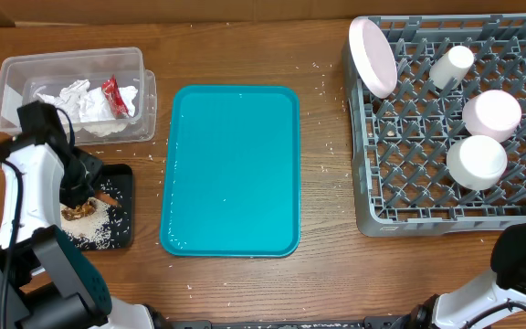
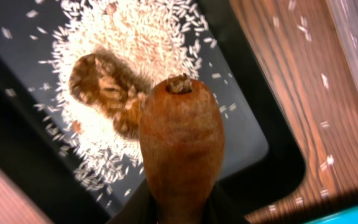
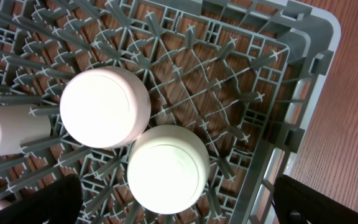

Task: Sort waste into correct bins and load items into the dishwasher
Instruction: 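Lower the carrot onto the black tray and open left gripper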

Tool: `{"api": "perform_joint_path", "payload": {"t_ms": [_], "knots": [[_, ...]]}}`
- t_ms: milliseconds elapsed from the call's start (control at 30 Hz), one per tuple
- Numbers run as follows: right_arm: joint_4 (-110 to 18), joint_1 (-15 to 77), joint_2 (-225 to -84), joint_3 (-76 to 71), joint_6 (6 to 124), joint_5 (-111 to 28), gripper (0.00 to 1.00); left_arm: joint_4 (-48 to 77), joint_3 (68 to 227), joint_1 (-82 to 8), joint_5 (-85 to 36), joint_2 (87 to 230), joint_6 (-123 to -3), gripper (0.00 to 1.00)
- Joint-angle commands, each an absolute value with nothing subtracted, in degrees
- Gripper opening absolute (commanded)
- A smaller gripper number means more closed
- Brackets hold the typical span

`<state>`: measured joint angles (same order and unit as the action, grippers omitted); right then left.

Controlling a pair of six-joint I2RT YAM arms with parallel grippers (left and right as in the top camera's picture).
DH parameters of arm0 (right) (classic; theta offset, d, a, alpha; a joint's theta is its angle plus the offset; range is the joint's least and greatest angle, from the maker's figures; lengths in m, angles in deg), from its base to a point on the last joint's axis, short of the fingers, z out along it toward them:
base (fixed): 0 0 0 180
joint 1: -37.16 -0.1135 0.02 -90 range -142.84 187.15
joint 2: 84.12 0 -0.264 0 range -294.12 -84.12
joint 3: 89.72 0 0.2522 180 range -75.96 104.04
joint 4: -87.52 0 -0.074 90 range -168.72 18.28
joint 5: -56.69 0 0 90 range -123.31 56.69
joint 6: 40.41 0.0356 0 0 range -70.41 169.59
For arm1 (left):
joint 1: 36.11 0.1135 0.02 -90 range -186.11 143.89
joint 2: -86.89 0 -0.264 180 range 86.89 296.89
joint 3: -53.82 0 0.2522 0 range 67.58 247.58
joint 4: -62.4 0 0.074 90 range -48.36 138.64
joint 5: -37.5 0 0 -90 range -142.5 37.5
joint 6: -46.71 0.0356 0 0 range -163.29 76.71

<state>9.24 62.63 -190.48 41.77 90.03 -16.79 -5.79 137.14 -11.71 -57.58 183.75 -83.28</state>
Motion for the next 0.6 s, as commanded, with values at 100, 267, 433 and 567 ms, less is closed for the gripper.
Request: {"api": "perform_joint_path", "payload": {"t_ms": [100,267,433,567], "knots": [[9.0,62.6,-189.7,41.9,90.0,-16.4,1.00,2.2,132.9,-9.4,-55.7,183.2,-85.4,0.18],[9.0,62.6,-189.7,41.9,90.0,-16.4,1.00,2.9,132.9,-9.1,-55.9,183.2,-86.2,0.24],[9.0,62.6,-189.7,41.9,90.0,-16.4,1.00,2.4,132.9,-9.1,-55.9,183.2,-86.2,0.32],[9.0,62.6,-189.7,41.9,90.1,-16.4,1.00,2.1,132.9,-9.1,-55.9,183.2,-86.2,0.48]]}}
